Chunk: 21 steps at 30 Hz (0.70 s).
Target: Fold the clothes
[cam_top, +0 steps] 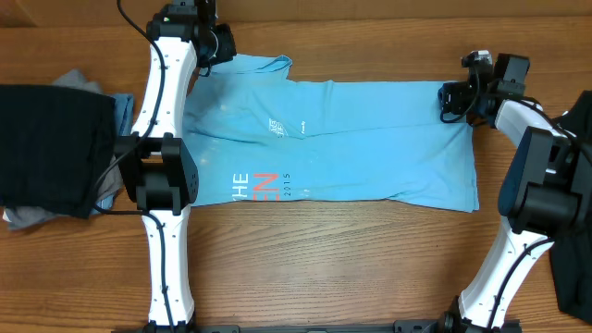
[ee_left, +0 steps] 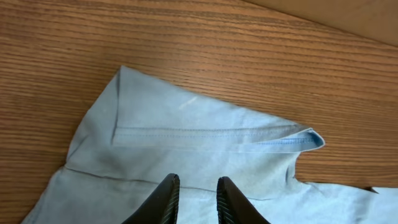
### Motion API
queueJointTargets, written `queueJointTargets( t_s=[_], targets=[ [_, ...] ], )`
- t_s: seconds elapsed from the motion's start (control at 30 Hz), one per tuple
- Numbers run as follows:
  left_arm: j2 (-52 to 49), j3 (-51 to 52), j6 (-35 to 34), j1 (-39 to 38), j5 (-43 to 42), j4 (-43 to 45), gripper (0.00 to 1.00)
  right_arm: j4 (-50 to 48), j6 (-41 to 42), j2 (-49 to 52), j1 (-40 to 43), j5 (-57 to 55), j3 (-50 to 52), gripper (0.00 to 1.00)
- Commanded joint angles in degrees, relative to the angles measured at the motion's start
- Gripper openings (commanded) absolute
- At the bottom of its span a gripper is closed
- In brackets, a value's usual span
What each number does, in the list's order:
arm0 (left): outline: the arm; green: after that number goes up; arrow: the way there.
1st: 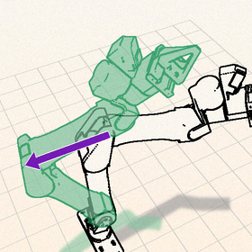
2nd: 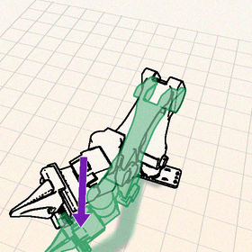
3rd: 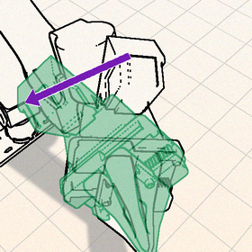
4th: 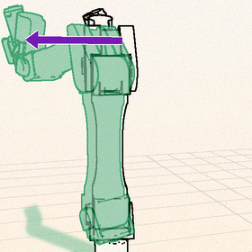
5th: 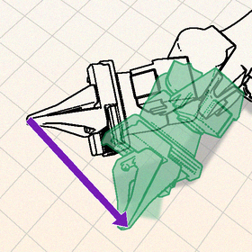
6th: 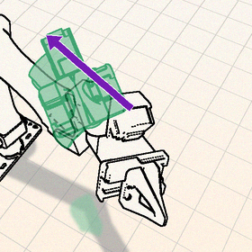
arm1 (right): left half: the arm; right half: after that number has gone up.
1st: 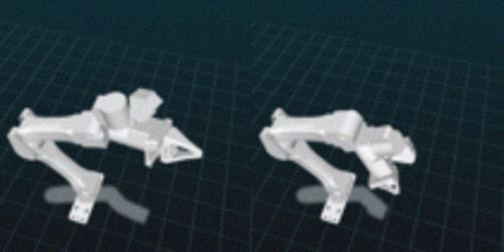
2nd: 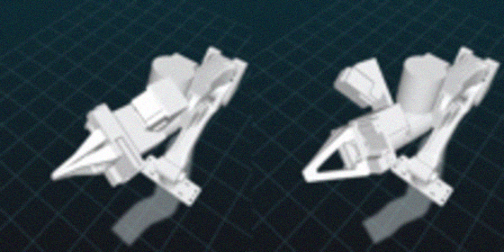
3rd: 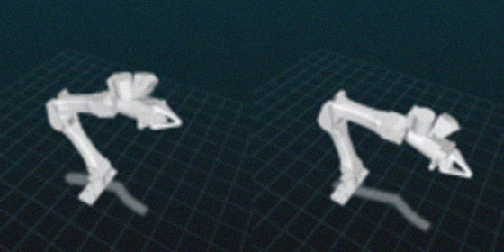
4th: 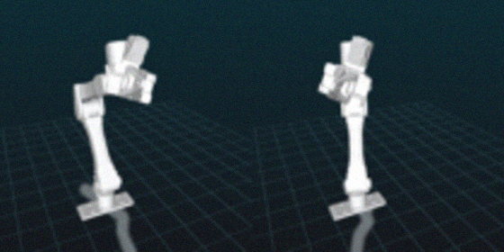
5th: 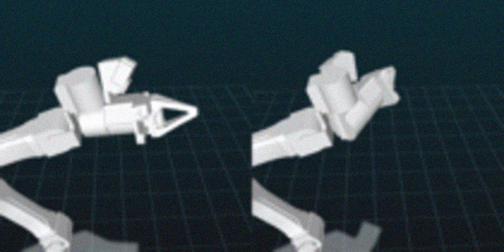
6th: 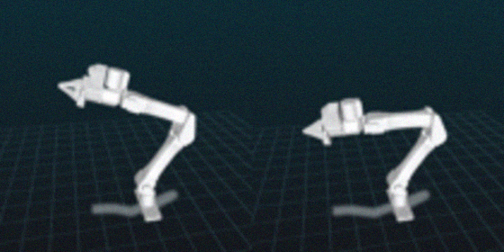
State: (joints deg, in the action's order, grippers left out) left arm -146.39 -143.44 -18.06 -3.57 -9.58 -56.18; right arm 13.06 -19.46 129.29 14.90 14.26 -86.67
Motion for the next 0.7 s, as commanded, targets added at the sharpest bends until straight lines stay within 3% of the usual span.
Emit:
queueJointTargets(
  t_s=[0.0,0.1,0.2,0.27,0.4,0.53,0.6,0.67],
  targets=[
    [-0.83,-1.68,0.02,-0.20,1.20,-0.15,0.25,-0.61,-0.52,2.25,-0.20,0.92,-0.72,0.74],
    [-0.83,-1.68,0.02,-0.20,1.20,-0.28,0.25,-1.70,-0.52,2.32,-0.20,0.94,-0.72,0.61],
    [-0.83,-1.68,0.02,-0.20,1.20,-0.42,0.25,-3.87,-0.52,2.47,-0.20,1.09,-0.72,0.56],
    [-0.83,-1.68,0.02,-0.20,1.20,-0.42,0.25,-5.66,-0.52,2.56,-0.20,1.55,-0.72,0.57],
    [-0.83,-1.68,0.02,-0.20,1.20,-0.42,0.26,-9.25,-0.50,2.62,-0.20,2.40,-0.72,0.72],
    [-0.83,-1.68,0.02,-0.20,1.22,-0.39,0.26,-10.23,-0.50,2.64,-0.20,2.40,-0.72,0.72],
    [-0.83,-1.68,0.02,-0.20,1.22,-0.39,0.26,-9.66,-0.48,2.69,-0.20,2.38,-0.72,0.65],
    [-0.83,-1.68,0.02,-0.20,1.22,-0.39,0.26,-8.81,-0.48,2.86,-0.20,2.36,-0.72,0.51]
  ],
)
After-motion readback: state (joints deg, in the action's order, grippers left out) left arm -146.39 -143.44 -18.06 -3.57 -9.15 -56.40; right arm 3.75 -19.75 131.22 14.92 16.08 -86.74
